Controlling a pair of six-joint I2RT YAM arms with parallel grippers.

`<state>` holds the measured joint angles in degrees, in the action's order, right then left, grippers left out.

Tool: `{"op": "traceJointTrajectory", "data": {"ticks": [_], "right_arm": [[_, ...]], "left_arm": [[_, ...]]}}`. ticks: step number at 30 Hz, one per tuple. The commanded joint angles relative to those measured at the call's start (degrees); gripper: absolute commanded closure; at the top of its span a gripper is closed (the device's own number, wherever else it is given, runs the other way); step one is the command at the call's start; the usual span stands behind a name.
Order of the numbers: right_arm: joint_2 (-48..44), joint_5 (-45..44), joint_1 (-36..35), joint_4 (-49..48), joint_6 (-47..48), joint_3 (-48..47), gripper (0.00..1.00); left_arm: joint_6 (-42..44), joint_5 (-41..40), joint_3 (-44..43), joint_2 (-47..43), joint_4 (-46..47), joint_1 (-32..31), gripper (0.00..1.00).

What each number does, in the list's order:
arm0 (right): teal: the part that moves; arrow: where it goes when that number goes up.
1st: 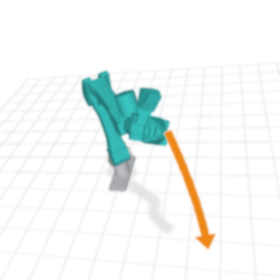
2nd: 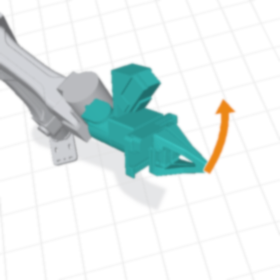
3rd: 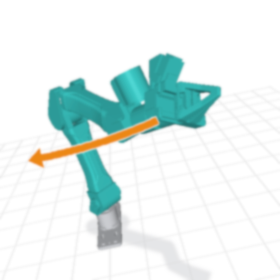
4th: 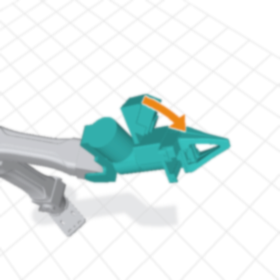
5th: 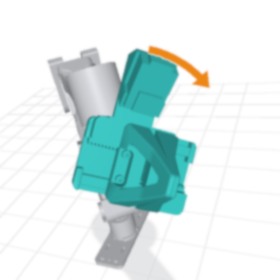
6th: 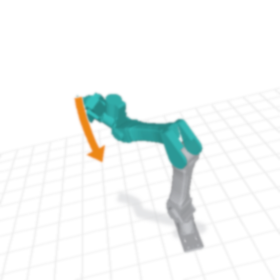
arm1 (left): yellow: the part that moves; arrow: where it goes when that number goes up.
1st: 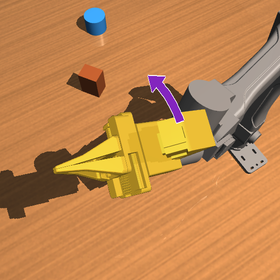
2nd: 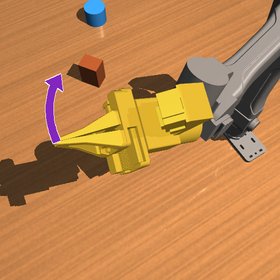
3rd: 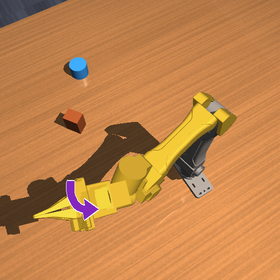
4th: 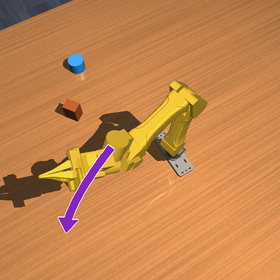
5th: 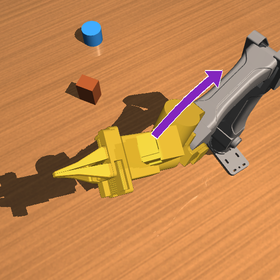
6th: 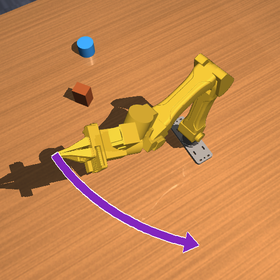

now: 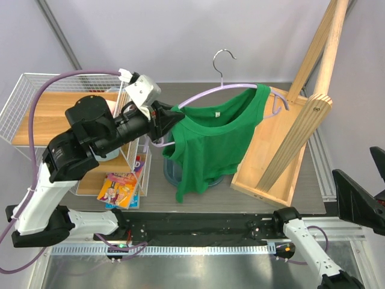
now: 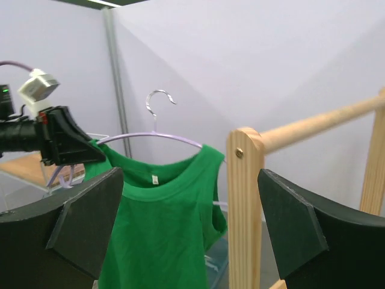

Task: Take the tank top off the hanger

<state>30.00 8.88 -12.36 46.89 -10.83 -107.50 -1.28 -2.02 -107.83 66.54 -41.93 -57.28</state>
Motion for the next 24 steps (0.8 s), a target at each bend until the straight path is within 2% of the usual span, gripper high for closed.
{"op": "traceJointTrajectory", "data": {"ticks": [1, 2, 4, 5, 6, 7, 8, 9, 10, 11, 15, 18, 20, 21, 24], "right_arm": [[6.1, 14.2, -0.6, -4.1, 6.9, -3.8, 0.01], [5.9, 16.7, -0.7, -4.9, 4.9, -2.5, 0.01], [4.9, 28.1, -0.9, -7.9, 1.5, 2.6, 0.01], [4.5, 32.7, -0.9, -10.5, -5.8, 5.3, 0.01], [4.2, 37.6, -0.8, -19.6, -11.1, 8.4, 0.01], [3.8, 48.3, -0.8, -27.0, -17.6, 16.4, 0.01], [2.4, 51.5, -0.3, -36.3, -37.2, 21.1, 0.01], [1.7, 53.1, -0.3, -58.1, -45.9, 25.9, 0.01], [1.4, 53.6, -0.6, -64.2, -52.6, 31.9, 0.01], [1.6, 53.7, -1.0, -65.1, -54.3, 32.5, 0.00], [6.0, 50.9, -2.6, -54.7, -52.3, 30.8, 0.00], [10.6, 50.1, -5.4, -54.5, -53.7, 29.7, 0.03], [11.8, 48.9, -7.1, -52.8, -52.3, 26.4, 0.03], [13.1, 48.3, -8.3, -48.1, -50.9, 24.6, 0.02], [14.7, 47.6, -9.6, -46.1, -50.5, 20.8, 0.02]], "left_arm": [[-1.1, 6.4, -2.2, -0.7, 4.9, 0.1, 1.00], [-1.4, 6.6, -1.8, -0.9, 5.2, 0.1, 1.00], [-1.8, 7.2, 0.2, -1.7, 6.8, 0.1, 1.00], [-1.9, 7.6, 0.8, -2.4, 7.2, 0.1, 1.00], [-2.1, 8.0, 1.1, -2.6, 7.4, 0.1, 1.00], [-2.2, 8.3, 1.3, -2.7, 7.3, 0.1, 1.00], [-2.5, 8.9, 1.4, -2.9, 7.3, 0.1, 1.00], [-2.7, 9.1, 1.6, -3.0, 7.2, 0.1, 1.00], [-2.8, 9.1, 1.7, -3.2, 7.3, 0.1, 1.00], [-2.9, 9.2, 1.9, -3.3, 7.3, 0.1, 1.00], [-2.8, 9.3, 1.6, -3.4, 6.3, 0.1, 1.00], [-2.5, 9.1, 2.0, -3.6, 5.7, 0.1, 1.00], [-2.6, 8.7, 3.1, -4.1, 6.2, 0.1, 1.00], [-2.6, 8.5, 4.1, -4.4, 6.6, 0.1, 1.00], [-2.4, 7.9, 4.7, -4.7, 6.6, 0.1, 1.00]]}}
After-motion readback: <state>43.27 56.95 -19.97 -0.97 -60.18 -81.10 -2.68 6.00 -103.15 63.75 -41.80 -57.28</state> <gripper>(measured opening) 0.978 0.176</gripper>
